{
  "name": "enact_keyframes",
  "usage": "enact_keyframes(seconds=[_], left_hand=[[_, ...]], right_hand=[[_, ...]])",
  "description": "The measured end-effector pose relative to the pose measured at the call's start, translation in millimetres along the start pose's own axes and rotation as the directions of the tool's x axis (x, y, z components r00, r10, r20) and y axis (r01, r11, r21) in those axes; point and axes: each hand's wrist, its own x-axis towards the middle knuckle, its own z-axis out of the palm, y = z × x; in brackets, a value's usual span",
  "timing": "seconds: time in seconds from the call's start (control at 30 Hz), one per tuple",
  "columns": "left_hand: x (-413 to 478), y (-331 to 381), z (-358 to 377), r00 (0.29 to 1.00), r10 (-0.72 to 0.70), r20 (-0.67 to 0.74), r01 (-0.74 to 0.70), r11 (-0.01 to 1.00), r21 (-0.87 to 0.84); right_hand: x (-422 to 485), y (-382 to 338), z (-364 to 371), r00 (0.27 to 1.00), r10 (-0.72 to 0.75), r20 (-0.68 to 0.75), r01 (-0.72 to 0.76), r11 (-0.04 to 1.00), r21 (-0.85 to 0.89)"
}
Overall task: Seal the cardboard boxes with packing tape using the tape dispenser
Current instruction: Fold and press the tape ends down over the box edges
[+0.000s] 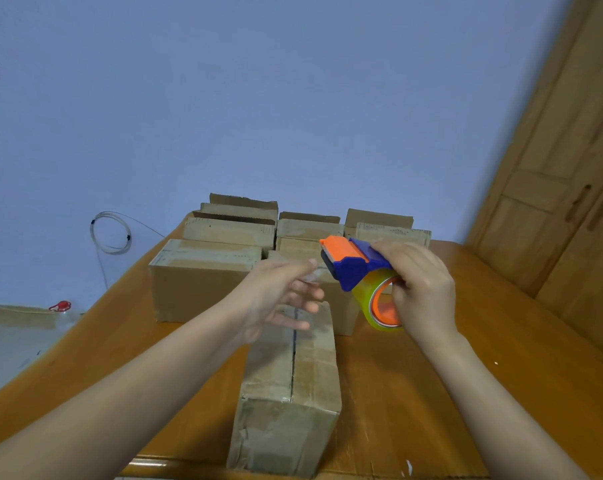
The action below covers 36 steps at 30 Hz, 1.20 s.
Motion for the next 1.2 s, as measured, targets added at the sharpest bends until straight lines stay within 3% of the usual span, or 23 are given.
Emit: enact_keyframes(seconds=[0.1, 0.4, 0.53, 0.7, 0.83, 1.2], left_hand=[[4, 2, -4, 0.998, 0.055, 0.011, -0.056, 0.995, 0.083], [30, 16, -26, 0.998, -0.063, -0.005, 0.062, 0.957, 0.285], [38, 18, -30, 0.997, -0.077, -0.008, 0.075, 0.934, 0.349], [40, 10, -43, 0.999, -0.039, 0.001, 0.035, 0.898, 0.438], [34, 4, -82, 0.997, 0.004, -0.072, 0.031, 0.883, 0.468], [43, -16, -93, 0.996, -0.045, -0.074, 0.070, 0.922, 0.382]], right_hand=[[-2, 1, 0, 1.000, -0.015, -0.003, 0.015, 1.000, -0.012], [6, 12, -1, 0.945, -0.271, 0.183, 0.299, 0.943, -0.148], [3, 20, 4, 0.920, -0.240, 0.310, 0.291, 0.948, -0.131], [-6, 25, 8, 0.909, -0.223, 0.351, 0.279, 0.953, -0.119], [-22, 52, -1, 0.915, -0.129, 0.382, 0.200, 0.968, -0.152], [-26, 67, 8, 0.900, -0.168, 0.402, 0.249, 0.956, -0.157]])
